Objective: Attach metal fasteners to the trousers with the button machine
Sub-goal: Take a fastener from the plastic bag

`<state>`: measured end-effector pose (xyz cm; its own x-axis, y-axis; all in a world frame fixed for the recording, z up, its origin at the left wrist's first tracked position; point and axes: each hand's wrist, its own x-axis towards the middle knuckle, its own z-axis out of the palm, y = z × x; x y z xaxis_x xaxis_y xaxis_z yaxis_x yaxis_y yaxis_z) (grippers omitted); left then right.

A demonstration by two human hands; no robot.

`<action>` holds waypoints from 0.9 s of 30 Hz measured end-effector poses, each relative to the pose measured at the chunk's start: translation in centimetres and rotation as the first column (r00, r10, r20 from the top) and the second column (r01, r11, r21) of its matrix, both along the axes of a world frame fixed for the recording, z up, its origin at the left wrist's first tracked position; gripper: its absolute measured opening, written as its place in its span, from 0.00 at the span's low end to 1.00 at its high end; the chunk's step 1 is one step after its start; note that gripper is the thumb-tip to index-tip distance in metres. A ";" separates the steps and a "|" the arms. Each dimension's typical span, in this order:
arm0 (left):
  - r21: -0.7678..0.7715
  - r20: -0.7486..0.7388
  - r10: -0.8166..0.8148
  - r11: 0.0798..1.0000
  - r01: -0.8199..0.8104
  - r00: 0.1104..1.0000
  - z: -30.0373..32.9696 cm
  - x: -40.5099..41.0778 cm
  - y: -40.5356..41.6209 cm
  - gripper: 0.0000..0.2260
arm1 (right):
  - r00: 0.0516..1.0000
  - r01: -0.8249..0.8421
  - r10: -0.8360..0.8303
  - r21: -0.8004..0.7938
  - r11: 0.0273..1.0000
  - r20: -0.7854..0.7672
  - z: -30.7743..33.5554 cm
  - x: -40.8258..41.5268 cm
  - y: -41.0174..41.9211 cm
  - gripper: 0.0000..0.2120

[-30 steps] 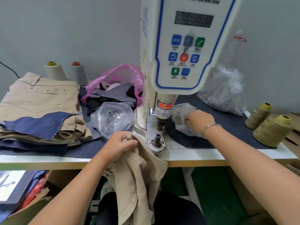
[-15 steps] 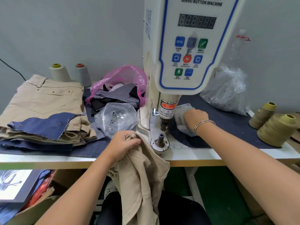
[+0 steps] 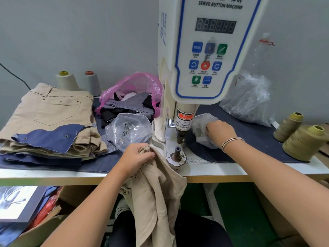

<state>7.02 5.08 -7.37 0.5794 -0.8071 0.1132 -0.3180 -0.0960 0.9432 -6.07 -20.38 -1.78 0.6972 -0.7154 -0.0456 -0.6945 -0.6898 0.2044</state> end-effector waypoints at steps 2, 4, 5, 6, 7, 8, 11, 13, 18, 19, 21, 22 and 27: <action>-0.004 0.011 0.004 1.000 -0.004 1.000 0.0 0.0 -0.1 0.15 | 0.997 -0.004 0.002 0.021 1.000 0.075 0.2 -0.4 0.1 0.11; -0.001 0.018 0.005 1.000 -0.005 1.000 -0.1 0.1 -0.1 0.15 | 0.989 -0.031 0.030 0.009 0.999 0.145 0.2 -1.0 0.1 0.12; 0.003 0.019 0.008 1.000 -0.008 1.000 -0.1 0.1 -0.1 0.14 | 0.985 -0.038 0.037 0.006 0.999 0.169 0.1 -1.3 0.2 0.12; 0.004 0.017 0.009 1.000 -0.009 1.000 -0.1 0.1 -0.1 0.12 | 0.980 -0.038 0.034 0.016 0.999 0.197 0.1 -1.6 0.2 0.12; 0.004 0.013 0.009 1.000 -0.009 1.000 -0.1 0.1 0.0 0.11 | 0.970 -0.034 0.024 0.037 0.999 0.240 0.0 -1.8 0.1 0.12; 0.001 0.006 0.007 1.000 -0.007 1.000 -0.2 0.1 0.0 0.10 | 0.955 -0.027 0.005 0.070 0.997 0.297 -0.1 -1.9 -0.1 0.12; -0.008 -0.002 0.003 1.000 -0.003 1.000 -0.2 0.1 0.0 0.13 | 0.860 0.005 -0.109 0.207 0.978 0.498 -0.4 -2.4 -0.6 0.11; -0.009 0.002 0.001 1.000 -0.001 1.000 -0.2 0.1 0.0 0.11 | 0.756 0.007 -0.175 0.260 0.966 0.631 -0.3 -2.9 -0.5 0.10; -0.005 0.003 0.000 1.000 0.000 1.000 -0.2 0.1 -0.1 0.10 | 0.333 -0.154 -0.367 0.434 0.888 0.868 0.6 -3.8 2.6 0.12; -0.006 0.002 0.001 1.000 -0.001 1.000 -0.2 0.1 -0.1 0.09 | 0.264 -0.240 -0.496 0.555 0.797 0.827 0.6 -3.9 3.8 0.12; -0.011 0.003 -0.005 1.000 0.005 1.000 -0.1 0.1 -0.1 0.06 | 0.242 -0.433 -0.762 0.769 0.470 0.601 0.2 -3.7 6.2 0.11; -0.014 0.002 -0.008 1.000 0.008 1.000 -0.1 0.2 -0.1 0.06 | 0.279 -0.484 -0.831 0.817 0.312 0.482 -0.1 -3.6 7.3 0.10; -0.019 0.000 -0.009 1.000 0.009 1.000 -0.3 0.2 -0.1 0.06 | 0.419 -0.516 -0.871 0.857 0.005 0.258 -0.6 -2.8 10.4 0.09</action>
